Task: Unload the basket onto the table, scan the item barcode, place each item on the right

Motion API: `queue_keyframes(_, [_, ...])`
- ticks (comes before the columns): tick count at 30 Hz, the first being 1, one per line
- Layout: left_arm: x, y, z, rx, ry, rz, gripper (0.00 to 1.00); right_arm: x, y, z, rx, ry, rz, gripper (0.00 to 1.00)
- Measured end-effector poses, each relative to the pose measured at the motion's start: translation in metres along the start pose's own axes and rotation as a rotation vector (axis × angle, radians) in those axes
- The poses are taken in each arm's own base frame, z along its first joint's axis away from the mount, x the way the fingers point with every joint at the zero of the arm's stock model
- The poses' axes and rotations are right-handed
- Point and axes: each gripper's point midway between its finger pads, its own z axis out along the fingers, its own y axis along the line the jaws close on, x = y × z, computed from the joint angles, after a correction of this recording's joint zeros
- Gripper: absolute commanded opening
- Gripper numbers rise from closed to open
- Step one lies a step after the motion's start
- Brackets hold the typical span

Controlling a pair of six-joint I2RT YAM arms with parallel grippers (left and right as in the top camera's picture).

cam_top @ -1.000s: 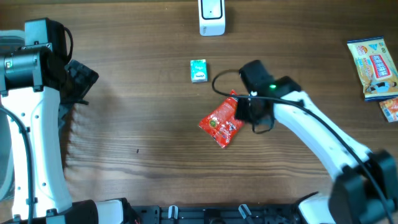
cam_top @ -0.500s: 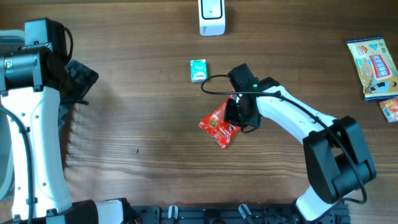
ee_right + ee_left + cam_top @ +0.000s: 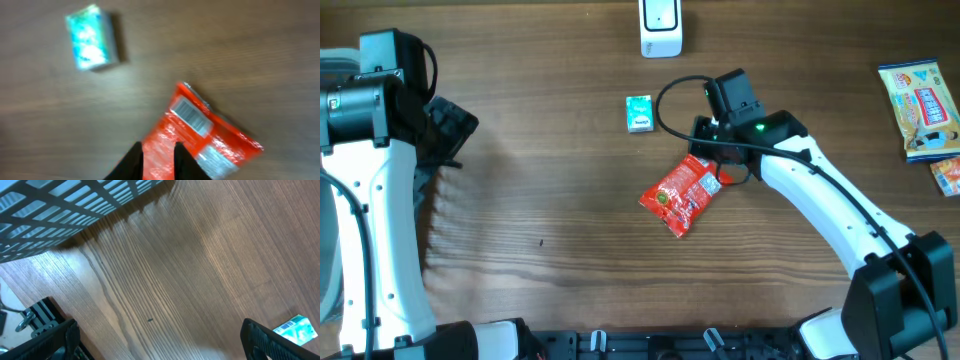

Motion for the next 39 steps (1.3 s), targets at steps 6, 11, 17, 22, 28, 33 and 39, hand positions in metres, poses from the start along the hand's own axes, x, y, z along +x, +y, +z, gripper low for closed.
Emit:
queue_keyframes(6, [0.000,0.000,0.000,0.000,0.000,0.000,1.00,0.043,-0.027,0.054,0.091,0.190,0.006,0.04])
queue_keyframes(11, [0.000,0.000,0.000,0.000,0.001,0.000,1.00,0.075,-0.054,0.054,0.208,0.321,0.015,0.04])
queue_keyframes(17, [0.000,0.000,0.000,0.000,0.000,0.000,1.00,0.104,-0.083,0.016,0.352,0.441,0.013,0.10])
queue_keyframes(22, [0.000,0.000,0.000,0.001,0.000,0.000,1.00,0.060,-0.057,-0.038,0.194,0.206,0.017,1.00])
queue_keyframes(28, [0.000,0.000,0.000,0.000,0.000,0.000,1.00,0.020,-0.087,-0.077,0.103,0.086,0.160,1.00])
queue_keyframes(33, [0.000,0.000,0.000,0.001,0.000,0.000,1.00,0.015,-0.112,-0.083,0.095,0.099,0.217,1.00])
queue_keyframes(39, [-0.003,-0.005,0.000,0.023,-0.010,-0.005,1.00,0.016,-0.110,-0.083,0.079,0.106,0.165,1.00])
